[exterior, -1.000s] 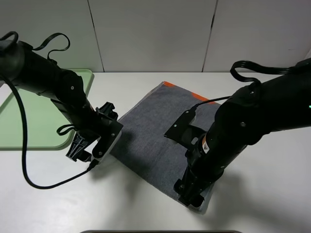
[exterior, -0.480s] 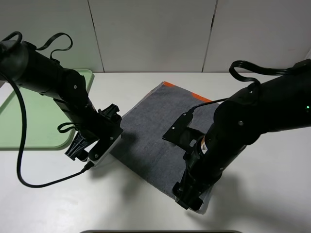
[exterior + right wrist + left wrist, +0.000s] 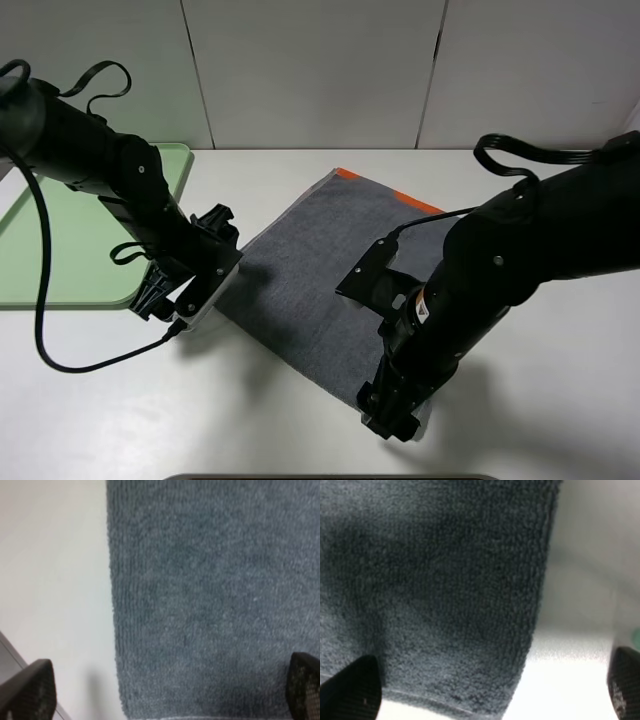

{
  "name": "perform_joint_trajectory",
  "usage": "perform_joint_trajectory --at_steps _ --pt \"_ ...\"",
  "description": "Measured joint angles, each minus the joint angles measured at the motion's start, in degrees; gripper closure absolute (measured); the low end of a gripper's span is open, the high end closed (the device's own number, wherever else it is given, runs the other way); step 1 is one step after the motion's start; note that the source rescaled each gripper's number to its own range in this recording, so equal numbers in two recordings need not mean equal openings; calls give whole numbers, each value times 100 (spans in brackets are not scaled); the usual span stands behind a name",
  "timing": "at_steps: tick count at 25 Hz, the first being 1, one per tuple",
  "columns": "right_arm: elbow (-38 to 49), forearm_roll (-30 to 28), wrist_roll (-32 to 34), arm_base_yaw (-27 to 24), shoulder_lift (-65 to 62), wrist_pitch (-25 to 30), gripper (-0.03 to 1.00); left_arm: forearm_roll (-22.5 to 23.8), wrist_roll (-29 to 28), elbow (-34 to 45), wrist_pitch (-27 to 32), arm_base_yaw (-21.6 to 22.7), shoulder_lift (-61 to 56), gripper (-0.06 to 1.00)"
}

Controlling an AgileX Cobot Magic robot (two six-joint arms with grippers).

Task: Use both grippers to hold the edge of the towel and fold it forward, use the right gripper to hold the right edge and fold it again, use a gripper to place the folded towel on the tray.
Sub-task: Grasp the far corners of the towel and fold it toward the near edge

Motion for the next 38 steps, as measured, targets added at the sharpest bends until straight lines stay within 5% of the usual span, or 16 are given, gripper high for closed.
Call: perform_joint_trajectory --at_steps 16,38 --pt "18 42 0 0 0 -200 -3 -56 96 -80 172 8 115 5" --pt "678 106 -25 0 132 -1175 -3 -692 979 -166 435 76 232 7"
